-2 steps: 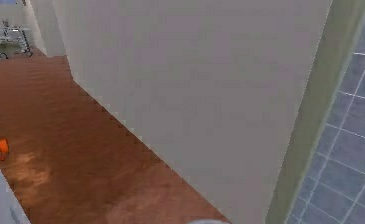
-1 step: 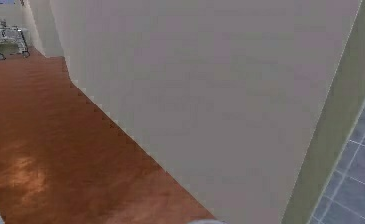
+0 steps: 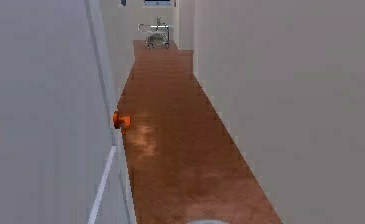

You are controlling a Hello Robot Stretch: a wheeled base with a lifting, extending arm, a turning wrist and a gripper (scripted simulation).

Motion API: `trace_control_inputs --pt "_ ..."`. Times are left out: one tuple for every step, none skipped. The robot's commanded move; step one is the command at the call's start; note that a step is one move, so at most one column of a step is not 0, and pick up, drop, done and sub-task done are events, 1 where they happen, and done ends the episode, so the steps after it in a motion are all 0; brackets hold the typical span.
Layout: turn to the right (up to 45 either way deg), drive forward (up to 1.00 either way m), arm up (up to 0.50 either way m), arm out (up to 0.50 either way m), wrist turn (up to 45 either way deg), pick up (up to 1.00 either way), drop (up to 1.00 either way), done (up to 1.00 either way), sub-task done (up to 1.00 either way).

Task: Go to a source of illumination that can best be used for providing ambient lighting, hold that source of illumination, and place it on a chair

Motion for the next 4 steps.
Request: trace_control_inputs --pt "0.0 1.00 0.00 0.00 0.0 0.00 0.00 0.00 0.00" --pt "-18.0 0.00 0.00 0.00 0.0 0.00 0.00 0.00 0.00" --pt "0.0 0.10 0.00 0.00 0.0 0.00 0.00 0.00 0.00" --pt "3.0 0.00 0.00 0.00 0.0 0.00 0.00 0.00 0.00"
